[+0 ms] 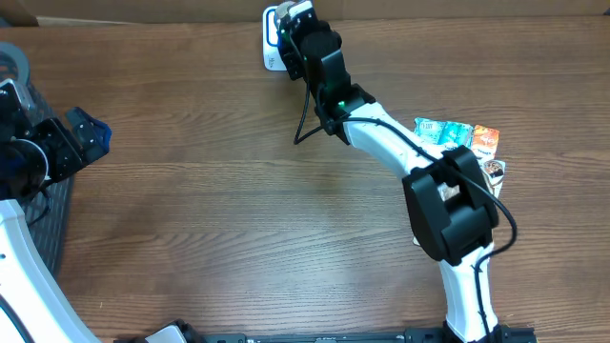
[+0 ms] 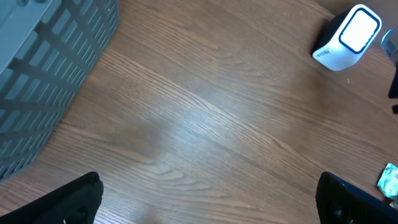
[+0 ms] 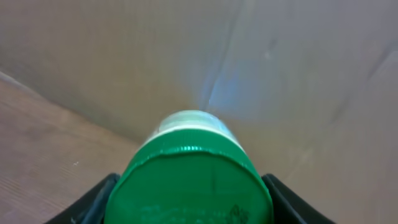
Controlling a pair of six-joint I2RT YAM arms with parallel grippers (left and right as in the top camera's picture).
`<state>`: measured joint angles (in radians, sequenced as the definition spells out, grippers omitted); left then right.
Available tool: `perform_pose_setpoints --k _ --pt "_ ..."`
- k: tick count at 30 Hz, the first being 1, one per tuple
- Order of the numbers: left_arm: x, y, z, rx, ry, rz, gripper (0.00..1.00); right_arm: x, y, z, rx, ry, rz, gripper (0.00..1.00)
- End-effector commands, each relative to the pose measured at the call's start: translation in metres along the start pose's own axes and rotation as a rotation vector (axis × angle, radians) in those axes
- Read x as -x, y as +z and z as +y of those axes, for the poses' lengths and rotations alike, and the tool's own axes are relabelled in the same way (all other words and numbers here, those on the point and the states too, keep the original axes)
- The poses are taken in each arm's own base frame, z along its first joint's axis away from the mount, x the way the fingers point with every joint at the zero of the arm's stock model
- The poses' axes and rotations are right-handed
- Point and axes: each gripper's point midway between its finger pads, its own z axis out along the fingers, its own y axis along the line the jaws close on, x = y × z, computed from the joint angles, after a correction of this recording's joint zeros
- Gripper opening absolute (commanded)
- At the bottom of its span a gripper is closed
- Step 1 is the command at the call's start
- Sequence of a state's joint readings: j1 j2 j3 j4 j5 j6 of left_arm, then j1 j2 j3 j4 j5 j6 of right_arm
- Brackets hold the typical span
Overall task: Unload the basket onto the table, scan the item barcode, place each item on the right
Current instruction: 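Hold the jar over the scanner window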
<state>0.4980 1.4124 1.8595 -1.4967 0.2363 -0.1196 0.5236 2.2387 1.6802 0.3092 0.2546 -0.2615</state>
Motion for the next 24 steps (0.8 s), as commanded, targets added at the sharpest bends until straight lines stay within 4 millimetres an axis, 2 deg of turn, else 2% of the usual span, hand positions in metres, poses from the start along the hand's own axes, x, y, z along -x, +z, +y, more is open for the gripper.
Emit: perform_pose_setpoints --k 1,13,19,24 --pt "0.003 -0.003 -0.002 -0.008 0.02 -0.012 1.0 0.013 0.01 -0.005 -0.049 -0.202 -0.096 0.37" --pt "0.003 -0.003 -0.002 -0.008 0.02 -0.012 1.0 -0.006 0.027 -0.003 -0.177 -0.684 -0.23 0.31" --pt "0.003 -0.003 -0.002 -0.008 0.02 -0.012 1.0 -0.017 0.031 0.001 -0.157 -0.747 -0.218 0.31" --pt "0.003 -0.003 -0.002 -0.008 0.02 -0.012 1.0 -0.013 0.031 0.0 -0.163 -0.743 -0.231 0.31"
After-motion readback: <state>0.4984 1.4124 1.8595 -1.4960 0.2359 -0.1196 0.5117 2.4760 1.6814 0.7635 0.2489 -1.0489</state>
